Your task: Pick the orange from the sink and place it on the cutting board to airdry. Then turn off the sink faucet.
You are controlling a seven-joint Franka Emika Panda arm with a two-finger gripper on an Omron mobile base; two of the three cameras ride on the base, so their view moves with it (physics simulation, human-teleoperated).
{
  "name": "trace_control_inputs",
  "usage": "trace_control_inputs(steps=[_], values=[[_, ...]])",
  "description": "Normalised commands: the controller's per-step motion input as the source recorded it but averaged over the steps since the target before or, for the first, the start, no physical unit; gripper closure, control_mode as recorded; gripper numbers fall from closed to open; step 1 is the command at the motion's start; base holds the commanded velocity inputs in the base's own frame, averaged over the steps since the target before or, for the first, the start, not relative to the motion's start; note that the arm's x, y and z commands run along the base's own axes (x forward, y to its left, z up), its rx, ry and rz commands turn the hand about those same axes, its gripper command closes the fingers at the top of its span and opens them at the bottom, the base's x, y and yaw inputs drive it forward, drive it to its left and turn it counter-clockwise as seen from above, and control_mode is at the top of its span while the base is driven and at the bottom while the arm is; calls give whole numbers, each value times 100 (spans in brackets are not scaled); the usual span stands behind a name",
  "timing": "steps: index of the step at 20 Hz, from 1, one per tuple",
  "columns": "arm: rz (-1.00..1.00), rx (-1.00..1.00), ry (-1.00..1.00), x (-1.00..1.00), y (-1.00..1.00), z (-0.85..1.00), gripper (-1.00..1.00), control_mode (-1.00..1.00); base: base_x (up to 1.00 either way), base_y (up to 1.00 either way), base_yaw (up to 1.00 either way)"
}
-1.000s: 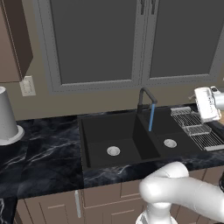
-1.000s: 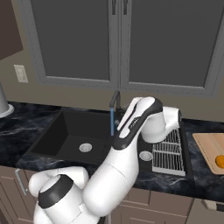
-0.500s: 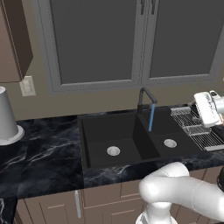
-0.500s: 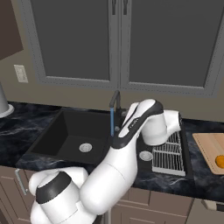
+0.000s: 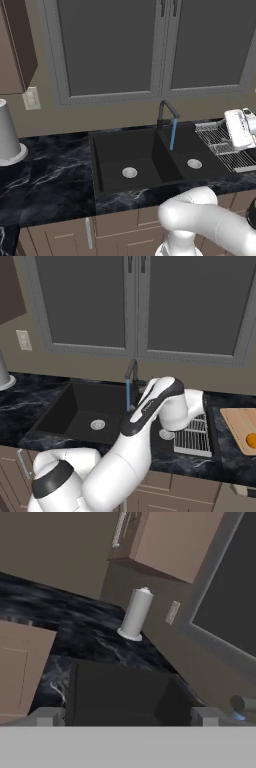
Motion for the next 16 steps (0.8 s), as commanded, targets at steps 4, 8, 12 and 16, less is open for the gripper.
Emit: trace_control_inputs(steps=[4, 8, 12, 16], values=[[-7, 0, 0, 4, 1, -18, -100, -100, 0, 0, 0], [-4, -1, 0, 0, 0, -41, -100, -100, 0, 0, 0], [1, 0, 0, 22, 4, -20, -100, -100, 0, 0, 0], [9, 0, 0, 35, 0, 0, -100, -100, 0, 0, 0]])
